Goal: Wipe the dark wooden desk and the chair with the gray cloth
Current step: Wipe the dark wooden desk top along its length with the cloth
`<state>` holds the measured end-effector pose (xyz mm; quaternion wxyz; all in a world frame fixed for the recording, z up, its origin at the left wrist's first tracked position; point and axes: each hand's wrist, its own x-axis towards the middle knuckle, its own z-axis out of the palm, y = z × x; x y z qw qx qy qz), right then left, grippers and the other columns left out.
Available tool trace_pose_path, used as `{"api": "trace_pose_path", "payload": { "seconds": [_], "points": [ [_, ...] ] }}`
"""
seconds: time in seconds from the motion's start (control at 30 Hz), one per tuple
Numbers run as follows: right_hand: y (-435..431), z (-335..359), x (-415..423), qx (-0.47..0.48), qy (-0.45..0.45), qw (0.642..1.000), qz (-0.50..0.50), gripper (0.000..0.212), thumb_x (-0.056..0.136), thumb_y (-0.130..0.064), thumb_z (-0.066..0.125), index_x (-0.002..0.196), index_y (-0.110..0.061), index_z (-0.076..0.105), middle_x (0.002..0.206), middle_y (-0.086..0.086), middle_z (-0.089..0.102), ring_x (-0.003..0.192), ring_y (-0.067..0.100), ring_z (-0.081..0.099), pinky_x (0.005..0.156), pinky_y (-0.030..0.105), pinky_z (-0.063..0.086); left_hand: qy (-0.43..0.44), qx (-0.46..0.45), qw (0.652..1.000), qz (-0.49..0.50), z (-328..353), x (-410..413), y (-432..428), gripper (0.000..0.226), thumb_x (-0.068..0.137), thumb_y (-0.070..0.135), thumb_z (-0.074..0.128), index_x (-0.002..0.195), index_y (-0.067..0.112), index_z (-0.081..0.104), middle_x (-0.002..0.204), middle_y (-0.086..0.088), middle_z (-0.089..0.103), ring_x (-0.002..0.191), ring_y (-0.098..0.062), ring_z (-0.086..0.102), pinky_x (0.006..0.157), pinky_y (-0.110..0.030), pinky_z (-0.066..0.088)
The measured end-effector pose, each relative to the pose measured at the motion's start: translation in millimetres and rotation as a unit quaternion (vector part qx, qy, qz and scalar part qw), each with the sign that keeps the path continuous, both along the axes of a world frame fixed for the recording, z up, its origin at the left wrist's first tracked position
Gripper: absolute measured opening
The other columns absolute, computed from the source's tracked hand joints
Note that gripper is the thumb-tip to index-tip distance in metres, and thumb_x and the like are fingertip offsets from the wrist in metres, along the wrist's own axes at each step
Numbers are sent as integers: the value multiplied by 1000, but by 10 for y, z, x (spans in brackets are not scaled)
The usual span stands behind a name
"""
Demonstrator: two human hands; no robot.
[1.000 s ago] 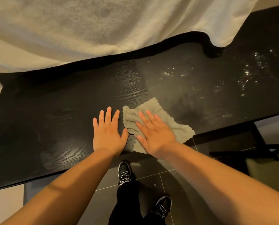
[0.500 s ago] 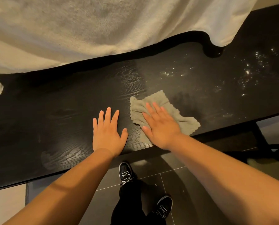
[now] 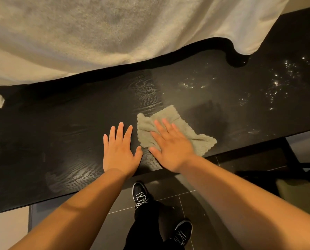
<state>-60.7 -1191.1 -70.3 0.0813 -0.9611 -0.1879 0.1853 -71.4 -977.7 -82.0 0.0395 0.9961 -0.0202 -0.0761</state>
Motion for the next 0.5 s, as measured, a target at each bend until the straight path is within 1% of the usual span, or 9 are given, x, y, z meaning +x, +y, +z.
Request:
{"api": "trace_pose_path", "payload": {
  "seconds": [0.07, 0.1, 0.13, 0.17, 0.23, 0.33, 0.4, 0.43, 0.5],
  "points": [
    [-133, -13, 42, 12, -5, 999, 40, 73, 105, -65, 7, 167, -27, 17, 175, -2, -13, 159, 19, -22, 131, 46, -5, -3, 1, 1000, -2, -16, -7, 12, 80, 96, 60, 43, 166, 26, 24, 176, -7, 11, 161, -34, 5, 129, -59, 10],
    [-292, -8, 101, 21, -26, 999, 35, 73, 105, -65, 9, 166, -27, 23, 176, -1, -5, 161, 20, -15, 131, 45, -2, -1, -2, 1000, -1, -17, -6, 14, 79, 96, 59, 44, 166, 26, 25, 176, -6, 11, 161, -34, 5, 129, -58, 10],
    [-483, -1, 166, 21, -52, 998, 9, 75, 105, -65, 9, 165, -25, 28, 176, 0, 2, 162, 21, -8, 131, 46, 3, 2, -5, 1000, 1, -12, -6, 15, 79, 96, 59, 44, 166, 26, 25, 176, -6, 11, 161, -33, 5, 130, -58, 9],
    [-691, 1, 242, 11, -73, 997, -32, 77, 105, -65, 8, 165, -22, 30, 176, 1, 5, 162, 22, -5, 131, 47, 6, 4, -7, 1000, 3, -9, -6, 13, 79, 96, 59, 43, 166, 27, 24, 176, -5, 10, 162, -32, 4, 130, -57, 9],
    [-1004, 13, 352, -17, -77, 991, -110, 76, 106, -64, 6, 167, -21, 22, 177, 1, -1, 162, 22, -7, 131, 48, 7, 6, -10, 1000, 6, 1, -3, -7, 80, 95, 59, 41, 166, 29, 23, 176, -4, 9, 162, -31, 2, 130, -56, 7],
    [-879, 51, 354, -31, -44, 982, -183, 74, 105, -64, 2, 167, -24, 3, 175, 5, -12, 161, 27, -15, 131, 49, -2, 8, -13, 1000, 11, 5, 6, -5, 80, 93, 61, 38, 166, 30, 23, 176, -3, 7, 162, -30, 0, 131, -56, 6],
    [-538, 48, 296, -20, -37, 987, -157, 72, 104, -62, -2, 167, -28, -6, 175, 5, -14, 160, 30, -18, 130, 49, -6, 11, -13, 1000, 11, 16, 0, -4, 81, 93, 61, 37, 166, 30, 22, 176, -2, 7, 162, -30, -1, 131, -55, 6],
    [-349, 31, 252, -14, -35, 992, -117, 72, 103, -61, -3, 168, -29, -4, 175, 4, -13, 160, 30, -19, 130, 49, -7, 11, -13, 1000, 11, 18, 5, -8, 81, 93, 61, 38, 166, 30, 22, 176, -2, 6, 162, -30, -1, 131, -55, 5],
    [-83, -1, 174, -7, -26, 999, -31, 73, 103, -62, 0, 168, -30, 9, 176, 0, -12, 160, 27, -21, 130, 48, -8, 10, -16, 1000, 12, 31, 17, -20, 81, 94, 61, 40, 166, 30, 21, 176, -2, 6, 162, -29, -1, 131, -55, 5]
  ]
}}
